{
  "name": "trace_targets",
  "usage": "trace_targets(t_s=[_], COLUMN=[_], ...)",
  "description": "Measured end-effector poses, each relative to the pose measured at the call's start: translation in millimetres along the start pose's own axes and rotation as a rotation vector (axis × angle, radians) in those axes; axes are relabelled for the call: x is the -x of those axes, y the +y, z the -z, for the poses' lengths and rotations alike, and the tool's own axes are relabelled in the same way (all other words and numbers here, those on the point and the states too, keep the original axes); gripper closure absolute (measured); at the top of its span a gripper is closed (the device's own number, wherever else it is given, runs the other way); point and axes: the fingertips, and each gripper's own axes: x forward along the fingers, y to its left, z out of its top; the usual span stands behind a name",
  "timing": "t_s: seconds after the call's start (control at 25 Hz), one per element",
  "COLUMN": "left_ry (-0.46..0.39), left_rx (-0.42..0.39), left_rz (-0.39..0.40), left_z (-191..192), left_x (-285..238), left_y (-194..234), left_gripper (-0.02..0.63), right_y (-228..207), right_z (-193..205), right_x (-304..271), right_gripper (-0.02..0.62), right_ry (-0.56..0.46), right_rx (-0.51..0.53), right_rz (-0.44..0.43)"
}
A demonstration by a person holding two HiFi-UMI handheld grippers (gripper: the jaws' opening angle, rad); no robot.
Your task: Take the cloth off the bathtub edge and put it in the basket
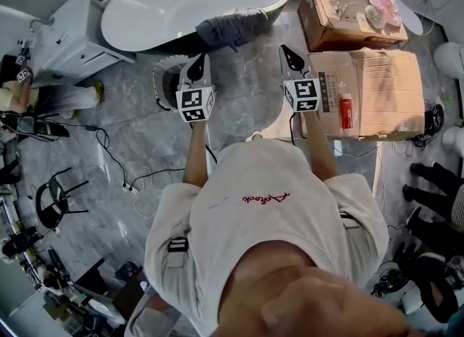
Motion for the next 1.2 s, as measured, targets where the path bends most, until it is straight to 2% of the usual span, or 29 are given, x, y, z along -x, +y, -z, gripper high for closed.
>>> trace_targets(t_s=[0.56,1.2], left_ry=[-0.005,-0.008], left_rx=[0.004,0.021], left_rz=[-0.029,-0.026], left_z=[3.3,12.7], left_x=[-10.0,-46.8], left_y=[-4.2,12.0], left_gripper=[0.606,0.606], right_y=[-18.2,-31.1], right_z=[8.0,15.3], right_x=[-5.8,-44.6], right_gripper=[0.589,0.588], right_ry=[-0.006,0.008], right_rx=[-0.007,0.009], right_rz=[-0.008,-0.011])
